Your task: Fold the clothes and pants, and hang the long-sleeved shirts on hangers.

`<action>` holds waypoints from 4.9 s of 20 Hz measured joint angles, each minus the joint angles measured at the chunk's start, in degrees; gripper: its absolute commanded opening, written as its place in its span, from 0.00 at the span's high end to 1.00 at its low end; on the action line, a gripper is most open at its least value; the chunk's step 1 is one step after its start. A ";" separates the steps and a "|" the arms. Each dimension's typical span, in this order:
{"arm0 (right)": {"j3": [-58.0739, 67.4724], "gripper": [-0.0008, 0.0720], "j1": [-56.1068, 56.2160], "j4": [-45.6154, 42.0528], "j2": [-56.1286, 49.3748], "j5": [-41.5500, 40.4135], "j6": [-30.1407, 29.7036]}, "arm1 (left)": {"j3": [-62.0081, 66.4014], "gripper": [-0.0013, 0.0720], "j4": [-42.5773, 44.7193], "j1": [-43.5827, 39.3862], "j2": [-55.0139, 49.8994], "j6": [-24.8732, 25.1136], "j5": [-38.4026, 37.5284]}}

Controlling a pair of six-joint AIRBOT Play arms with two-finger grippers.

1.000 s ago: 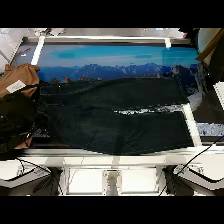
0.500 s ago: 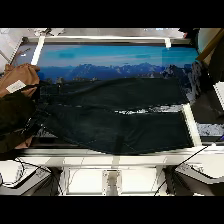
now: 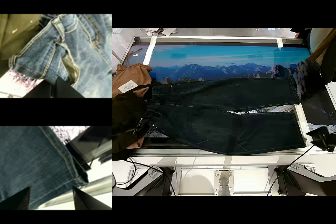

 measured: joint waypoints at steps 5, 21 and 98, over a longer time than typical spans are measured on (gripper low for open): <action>-5.55 0.24 -0.11 -1.75 0.00 -4.33 -0.39 | 0.02 0.95 4.11 0.00 0.00 -1.46 0.07; -9.57 0.96 6.40 -1.53 -1.53 -13.73 0.90 | 0.02 0.95 6.78 -0.02 0.00 -2.67 0.63; 72.74 0.41 33.05 10.38 -57.66 -1.70 9.97 | 59.41 0.03 42.64 -70.84 -32.37 -19.98 14.08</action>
